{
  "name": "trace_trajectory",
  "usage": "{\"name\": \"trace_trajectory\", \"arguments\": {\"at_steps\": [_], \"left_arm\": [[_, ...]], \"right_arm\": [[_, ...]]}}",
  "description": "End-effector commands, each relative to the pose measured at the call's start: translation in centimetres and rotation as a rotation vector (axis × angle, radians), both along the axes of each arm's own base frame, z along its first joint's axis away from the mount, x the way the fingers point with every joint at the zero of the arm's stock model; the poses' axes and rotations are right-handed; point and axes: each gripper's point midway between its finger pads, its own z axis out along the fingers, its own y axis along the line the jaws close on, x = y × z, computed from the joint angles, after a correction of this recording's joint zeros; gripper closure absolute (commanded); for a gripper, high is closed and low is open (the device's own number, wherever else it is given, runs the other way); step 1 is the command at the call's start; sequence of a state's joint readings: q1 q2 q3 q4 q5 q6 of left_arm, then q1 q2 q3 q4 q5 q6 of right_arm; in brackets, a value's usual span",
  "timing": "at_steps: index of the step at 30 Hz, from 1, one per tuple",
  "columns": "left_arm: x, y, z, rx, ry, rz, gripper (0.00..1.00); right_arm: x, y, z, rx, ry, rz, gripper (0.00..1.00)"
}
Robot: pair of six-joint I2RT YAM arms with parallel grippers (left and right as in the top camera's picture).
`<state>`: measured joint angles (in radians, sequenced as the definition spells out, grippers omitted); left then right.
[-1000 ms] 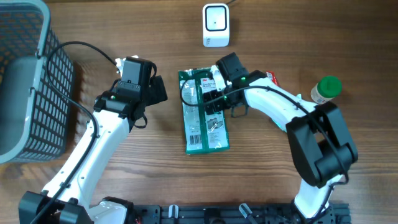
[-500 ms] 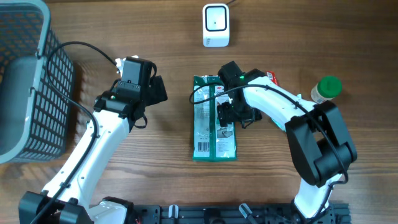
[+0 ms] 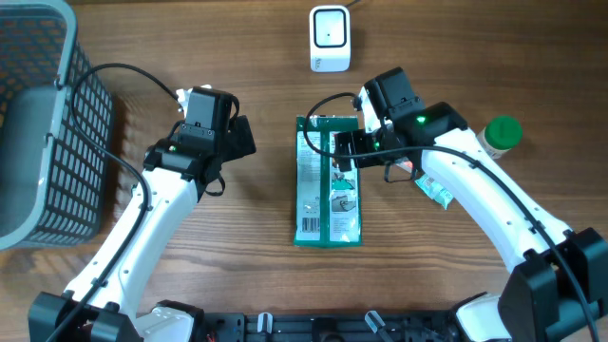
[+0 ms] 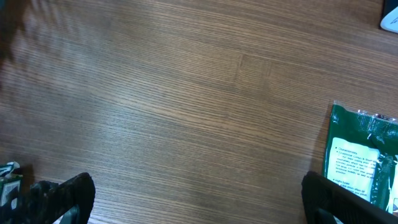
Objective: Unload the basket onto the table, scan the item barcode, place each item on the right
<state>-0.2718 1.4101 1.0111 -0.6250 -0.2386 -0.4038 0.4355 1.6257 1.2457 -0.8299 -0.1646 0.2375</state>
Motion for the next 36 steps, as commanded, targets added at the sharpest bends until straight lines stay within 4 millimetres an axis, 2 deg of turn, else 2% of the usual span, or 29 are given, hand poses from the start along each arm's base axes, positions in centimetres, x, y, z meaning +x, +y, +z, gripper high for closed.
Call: {"name": "trace_trajectory", "arguments": {"at_steps": [1, 6, 36], "left_arm": [[0.29, 0.22, 0.31, 0.008, -0.010, -0.001, 0.00], [0.29, 0.22, 0.31, 0.008, -0.010, -0.001, 0.00], [0.29, 0.22, 0.31, 0.008, -0.010, -0.001, 0.00]], "right_arm": [[0.42, 0.63, -0.64, 0.023, -0.004, 0.020, 0.00], [1.27, 1.15, -0.30, 0.047, -0.041, 0.022, 0.00], [1.38, 1.12, -0.29, 0.048, -0.042, 0.011, 0.00]]}}
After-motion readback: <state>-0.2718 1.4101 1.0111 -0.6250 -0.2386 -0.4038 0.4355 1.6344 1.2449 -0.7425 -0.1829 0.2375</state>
